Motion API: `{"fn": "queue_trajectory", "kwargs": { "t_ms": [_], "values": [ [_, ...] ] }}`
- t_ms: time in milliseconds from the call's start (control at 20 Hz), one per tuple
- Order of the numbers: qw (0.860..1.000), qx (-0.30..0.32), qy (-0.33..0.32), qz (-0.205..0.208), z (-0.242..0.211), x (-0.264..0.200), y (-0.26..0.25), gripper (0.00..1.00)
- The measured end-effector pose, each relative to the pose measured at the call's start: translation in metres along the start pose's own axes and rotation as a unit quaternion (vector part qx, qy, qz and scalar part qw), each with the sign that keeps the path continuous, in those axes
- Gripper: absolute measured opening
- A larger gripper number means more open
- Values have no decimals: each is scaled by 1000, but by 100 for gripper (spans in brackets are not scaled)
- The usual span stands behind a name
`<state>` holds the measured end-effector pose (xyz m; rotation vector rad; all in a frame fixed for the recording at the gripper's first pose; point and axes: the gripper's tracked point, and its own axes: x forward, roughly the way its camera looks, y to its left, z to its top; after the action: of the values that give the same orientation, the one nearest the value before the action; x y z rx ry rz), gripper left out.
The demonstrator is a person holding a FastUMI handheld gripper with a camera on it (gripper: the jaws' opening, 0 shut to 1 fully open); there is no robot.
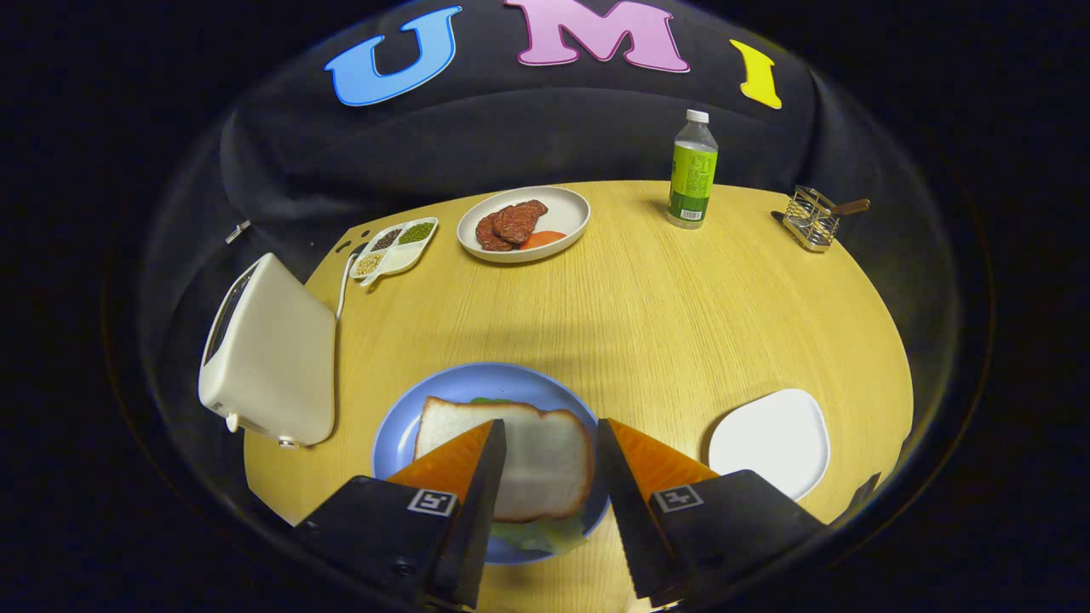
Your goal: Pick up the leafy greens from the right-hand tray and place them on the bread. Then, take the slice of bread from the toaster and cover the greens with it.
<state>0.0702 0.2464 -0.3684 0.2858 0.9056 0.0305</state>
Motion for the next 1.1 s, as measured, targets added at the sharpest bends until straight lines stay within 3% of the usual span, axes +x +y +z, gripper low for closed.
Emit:
{"fn": "queue_trajectory", "kwargs": {
  "t_ms": [50, 250, 550, 800, 1100],
  "values": [
    [1000, -2, -5, 3, 2, -3, -4, 75],
    [999, -5, -35, 16, 20, -23, -20, 82],
    [992, -43, -115, 32, 68, -79, -51, 83],
    [976, -106, -183, 47, 104, -138, -66, 86],
    [963, -135, -215, 87, 115, -189, -67, 90]
  ]
}}
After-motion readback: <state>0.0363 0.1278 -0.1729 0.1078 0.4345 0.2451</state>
